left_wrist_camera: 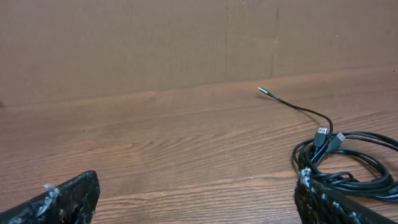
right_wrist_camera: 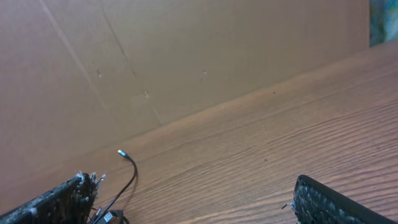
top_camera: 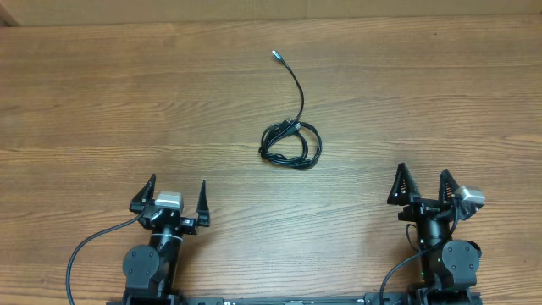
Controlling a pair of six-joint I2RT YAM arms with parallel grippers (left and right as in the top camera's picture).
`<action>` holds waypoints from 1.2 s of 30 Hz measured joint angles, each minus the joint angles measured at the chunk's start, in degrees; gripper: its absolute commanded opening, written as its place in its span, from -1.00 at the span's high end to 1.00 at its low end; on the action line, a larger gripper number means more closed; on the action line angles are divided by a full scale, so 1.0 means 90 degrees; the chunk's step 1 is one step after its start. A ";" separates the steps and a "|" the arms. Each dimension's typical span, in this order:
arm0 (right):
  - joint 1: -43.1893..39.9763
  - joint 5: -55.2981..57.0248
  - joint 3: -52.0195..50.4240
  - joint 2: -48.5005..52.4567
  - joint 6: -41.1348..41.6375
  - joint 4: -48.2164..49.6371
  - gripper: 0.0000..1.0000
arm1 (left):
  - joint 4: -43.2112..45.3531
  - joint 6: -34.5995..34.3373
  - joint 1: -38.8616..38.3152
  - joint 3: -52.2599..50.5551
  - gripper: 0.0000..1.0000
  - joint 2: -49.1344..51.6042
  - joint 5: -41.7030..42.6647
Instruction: Untangle cables
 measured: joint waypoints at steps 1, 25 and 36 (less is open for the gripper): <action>0.0002 0.0002 0.0000 0.0000 0.0002 0.0005 -1.00 | 0.0000 0.0002 0.0000 0.0000 -0.99 0.0000 0.0000; 0.0087 0.0000 0.0000 0.0000 0.0000 0.0007 -1.00 | -0.0002 0.0000 0.0000 0.0000 -0.99 0.0000 -0.0002; 0.0090 0.0000 0.0000 0.0000 0.0002 0.0007 -1.00 | -0.0002 0.0000 0.0000 0.0000 -0.99 0.0000 -0.0002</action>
